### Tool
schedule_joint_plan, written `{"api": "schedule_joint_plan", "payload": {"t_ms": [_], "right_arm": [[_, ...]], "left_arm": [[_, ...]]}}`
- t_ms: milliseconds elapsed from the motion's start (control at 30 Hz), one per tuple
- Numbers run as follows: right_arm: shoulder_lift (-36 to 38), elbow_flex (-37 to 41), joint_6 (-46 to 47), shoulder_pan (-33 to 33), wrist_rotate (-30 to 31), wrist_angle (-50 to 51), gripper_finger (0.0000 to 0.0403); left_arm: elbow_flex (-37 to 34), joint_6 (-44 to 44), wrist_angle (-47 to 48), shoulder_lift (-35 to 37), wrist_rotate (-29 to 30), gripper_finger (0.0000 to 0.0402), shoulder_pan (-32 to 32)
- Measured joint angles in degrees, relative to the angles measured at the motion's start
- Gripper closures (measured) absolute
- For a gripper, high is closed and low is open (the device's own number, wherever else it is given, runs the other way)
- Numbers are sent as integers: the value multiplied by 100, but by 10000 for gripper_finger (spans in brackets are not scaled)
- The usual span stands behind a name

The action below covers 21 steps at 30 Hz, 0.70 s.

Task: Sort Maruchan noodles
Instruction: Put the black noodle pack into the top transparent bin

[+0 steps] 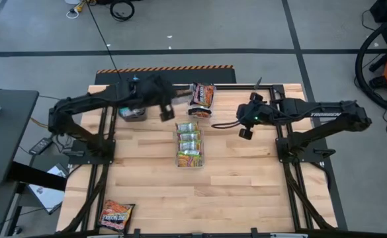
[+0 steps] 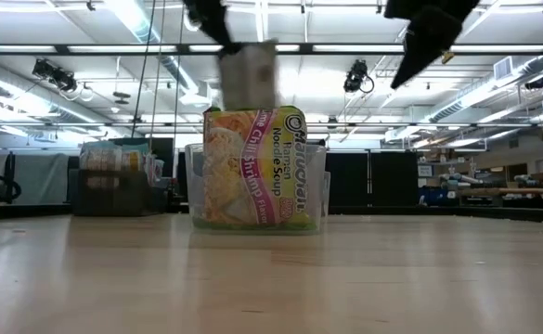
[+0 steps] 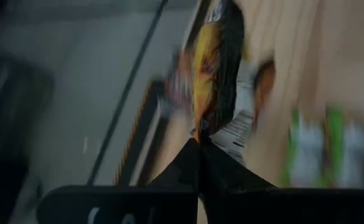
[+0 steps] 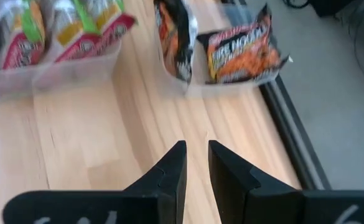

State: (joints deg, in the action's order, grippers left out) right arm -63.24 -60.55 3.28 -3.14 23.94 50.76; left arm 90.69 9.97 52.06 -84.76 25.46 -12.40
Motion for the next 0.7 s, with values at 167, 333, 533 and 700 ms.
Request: {"api": "schedule_joint_plan", "payload": {"t_ms": [167, 333, 533, 700], "right_arm": [[358, 573, 448, 0, -2, 1, 330], [697, 951, 829, 11, -139, -3, 330], [954, 1091, 967, 55, -155, -15, 330], [1023, 1097, 871, 48, -105, -81, 330]], "left_arm": [[-10, 1051, -1394, -596, -1176, 395, -669], [-13, 1453, -1829, -1377, -1573, 395, -1046], [-19, 1518, -2011, -1954, -1982, 395, -1170], [-19, 1273, -1898, -2009, -2430, 395, -1045]]}}
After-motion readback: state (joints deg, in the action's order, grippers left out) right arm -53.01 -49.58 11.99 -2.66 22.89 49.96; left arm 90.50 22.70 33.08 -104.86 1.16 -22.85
